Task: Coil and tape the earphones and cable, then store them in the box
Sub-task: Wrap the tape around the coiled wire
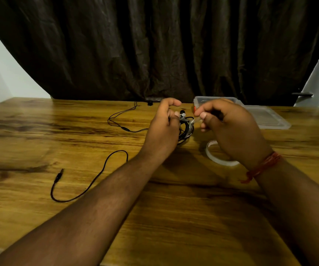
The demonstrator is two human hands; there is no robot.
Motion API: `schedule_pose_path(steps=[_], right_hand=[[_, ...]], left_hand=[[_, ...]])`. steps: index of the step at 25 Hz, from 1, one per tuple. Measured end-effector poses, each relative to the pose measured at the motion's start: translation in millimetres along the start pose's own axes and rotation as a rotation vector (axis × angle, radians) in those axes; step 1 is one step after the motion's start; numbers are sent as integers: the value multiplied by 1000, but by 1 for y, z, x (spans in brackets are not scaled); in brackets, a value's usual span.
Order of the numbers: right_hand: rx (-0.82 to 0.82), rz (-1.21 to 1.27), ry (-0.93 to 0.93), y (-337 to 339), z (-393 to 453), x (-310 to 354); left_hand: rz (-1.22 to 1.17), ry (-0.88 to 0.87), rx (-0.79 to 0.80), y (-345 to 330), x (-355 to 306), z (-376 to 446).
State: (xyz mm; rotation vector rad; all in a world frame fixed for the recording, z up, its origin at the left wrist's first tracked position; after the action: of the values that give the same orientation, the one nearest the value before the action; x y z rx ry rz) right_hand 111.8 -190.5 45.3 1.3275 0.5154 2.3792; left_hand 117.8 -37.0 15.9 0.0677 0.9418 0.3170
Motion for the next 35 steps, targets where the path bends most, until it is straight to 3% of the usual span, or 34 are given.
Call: schedule_pose_path(steps=[4,10,12,16,18,23,29,35], right_hand=[[46,164,-162,2,-1,-7],[87,424,-114,0,-1,-2],[33,333,-55,4,-2,1],[4,-350,254,-8,-10,9],[19,-547,268,-16,-9,7],[-83,-558,309,-11,-8,12],[-67,-580,273,-13,-4,7],[-92,-311,145,-11,-6,10]], left_hand=[[-29,34,-20,2,-1,-1],[-8,20,-17,2,-1,-3],[53,-14,-6,2,-5,-4],[108,-76,29,-1,-13,-7],[110,-87,37,-3,-14,-8],[164,-121,60,-5,-13,-8],[248,-206,107,-13,-18,-10],[163,-159,51,-7,-15,-8]])
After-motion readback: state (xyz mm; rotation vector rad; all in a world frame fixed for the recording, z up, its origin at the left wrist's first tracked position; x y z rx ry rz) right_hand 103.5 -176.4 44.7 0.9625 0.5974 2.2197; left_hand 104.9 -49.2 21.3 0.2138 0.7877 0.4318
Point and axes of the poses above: each hand's wrist, its own z-axis towards the middle knuckle, its own y-axis out of the back of the hand, x = y × z, the point moved 4 cm from there along z, towards the middle knuckle, and after that the axes turned 6 degrees about -y, right-handed, at the moved point
